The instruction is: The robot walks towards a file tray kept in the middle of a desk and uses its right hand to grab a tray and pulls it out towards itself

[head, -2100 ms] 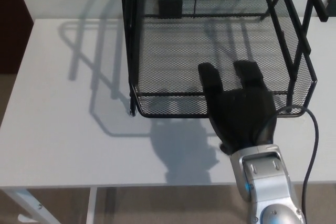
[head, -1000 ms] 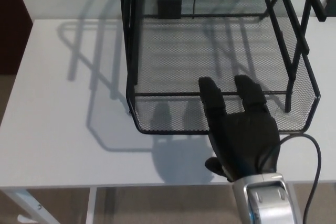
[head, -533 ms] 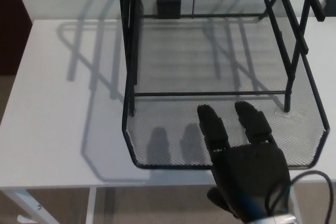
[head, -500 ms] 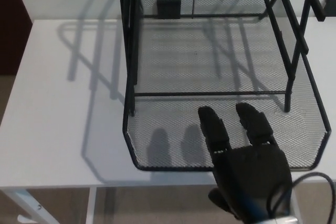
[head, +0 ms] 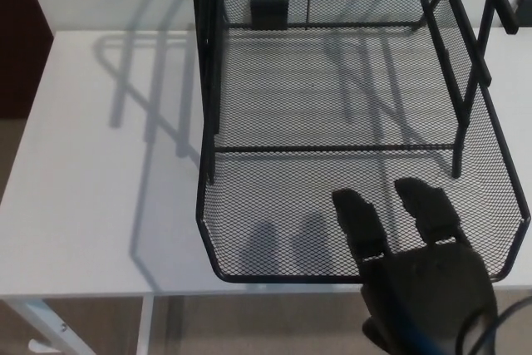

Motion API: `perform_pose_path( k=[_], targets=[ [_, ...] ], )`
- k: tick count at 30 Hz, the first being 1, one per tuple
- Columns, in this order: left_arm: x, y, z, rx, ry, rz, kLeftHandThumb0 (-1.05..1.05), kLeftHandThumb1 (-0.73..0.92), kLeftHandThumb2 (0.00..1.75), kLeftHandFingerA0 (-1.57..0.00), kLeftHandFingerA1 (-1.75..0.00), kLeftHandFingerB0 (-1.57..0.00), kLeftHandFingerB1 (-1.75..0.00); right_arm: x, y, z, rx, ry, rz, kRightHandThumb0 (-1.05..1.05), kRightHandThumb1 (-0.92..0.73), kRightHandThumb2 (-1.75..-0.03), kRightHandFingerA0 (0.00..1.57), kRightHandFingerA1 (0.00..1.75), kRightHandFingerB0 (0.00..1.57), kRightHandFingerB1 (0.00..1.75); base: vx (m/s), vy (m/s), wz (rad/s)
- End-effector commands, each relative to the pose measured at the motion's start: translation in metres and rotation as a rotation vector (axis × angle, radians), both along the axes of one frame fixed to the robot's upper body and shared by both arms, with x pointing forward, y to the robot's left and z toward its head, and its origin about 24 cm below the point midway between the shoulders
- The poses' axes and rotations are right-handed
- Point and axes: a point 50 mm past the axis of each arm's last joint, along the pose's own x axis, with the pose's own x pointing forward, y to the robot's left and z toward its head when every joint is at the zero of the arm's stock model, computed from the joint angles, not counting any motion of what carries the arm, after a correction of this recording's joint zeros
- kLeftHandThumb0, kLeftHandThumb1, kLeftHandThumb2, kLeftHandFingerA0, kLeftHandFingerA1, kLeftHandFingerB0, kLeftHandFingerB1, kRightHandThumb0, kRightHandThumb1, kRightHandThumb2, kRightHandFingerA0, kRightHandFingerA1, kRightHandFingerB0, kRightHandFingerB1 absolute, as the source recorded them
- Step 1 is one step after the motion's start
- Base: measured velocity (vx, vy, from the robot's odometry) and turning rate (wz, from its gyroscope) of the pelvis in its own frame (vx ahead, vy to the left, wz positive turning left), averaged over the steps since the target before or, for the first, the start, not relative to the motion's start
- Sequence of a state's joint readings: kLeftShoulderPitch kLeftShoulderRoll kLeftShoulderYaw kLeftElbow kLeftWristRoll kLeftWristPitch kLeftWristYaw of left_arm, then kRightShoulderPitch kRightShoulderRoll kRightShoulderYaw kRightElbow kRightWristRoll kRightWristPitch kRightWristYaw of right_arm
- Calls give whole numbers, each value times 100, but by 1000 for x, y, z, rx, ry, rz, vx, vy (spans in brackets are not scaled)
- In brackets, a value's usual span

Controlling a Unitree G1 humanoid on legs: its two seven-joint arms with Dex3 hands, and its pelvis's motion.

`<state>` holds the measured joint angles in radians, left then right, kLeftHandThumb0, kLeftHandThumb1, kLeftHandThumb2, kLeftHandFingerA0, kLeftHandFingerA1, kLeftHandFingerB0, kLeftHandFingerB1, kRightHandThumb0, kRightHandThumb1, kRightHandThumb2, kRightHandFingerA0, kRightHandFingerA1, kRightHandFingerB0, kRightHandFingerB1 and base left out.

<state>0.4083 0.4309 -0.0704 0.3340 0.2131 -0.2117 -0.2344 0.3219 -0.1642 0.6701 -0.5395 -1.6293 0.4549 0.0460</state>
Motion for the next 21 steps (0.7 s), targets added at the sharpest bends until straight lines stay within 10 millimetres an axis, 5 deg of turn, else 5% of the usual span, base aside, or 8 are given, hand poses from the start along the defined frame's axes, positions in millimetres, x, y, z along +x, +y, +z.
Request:
perform_pose_path(
  k=[1,2,4,5,11,12,14,21],
  targets=[
    [0,2,2,4,-11,-21,-77,73,64,-63,-39,-45,-35,-22,19,6,62,-5,77,-81,-46,-54,0,57,12,41,0,0,0],
    [0,2,2,6,-10,-22,-77,59,95,-56,-53,-40,-48,-22,19,7,66,-12,79,-37,-5,-77,6,57,0,51,0,0,0],
    [-1,2,1,4,-9,-24,-77,60,95,-56,-53,-39,-48,-24,19,8,72,-13,89,-83,-46,-55,1,59,10,42,0,0,0],
    [-1,2,1,5,-8,-26,-77,74,64,-64,-39,-44,-34,-26,20,9,80,-8,96,-37,-5,-77,5,57,0,52,0,0,0],
    [1,1,3,-8,-17,-25,-72,73,63,-63,-39,-45,-34,-40,23,18,128,6,160,-87,-36,-68,1,57,10,47,0,0,0],
    [0,2,3,-4,-18,-27,-72,73,63,-64,-39,-46,-35,-45,24,22,144,4,181,-37,-2,-75,7,58,0,52,0,0,0],
    [1,2,3,2,-20,-29,-77,60,95,-57,-53,-39,-48,-53,24,31,175,-9,217,-87,-45,-55,0,64,5,49,0,0,0],
    [-5,2,0,-7,-6,-32,-75,73,64,-62,-38,-45,-34,-73,16,75,337,-103,329,-76,-43,-89,0,40,1,29,0,0,0]
  ],
)
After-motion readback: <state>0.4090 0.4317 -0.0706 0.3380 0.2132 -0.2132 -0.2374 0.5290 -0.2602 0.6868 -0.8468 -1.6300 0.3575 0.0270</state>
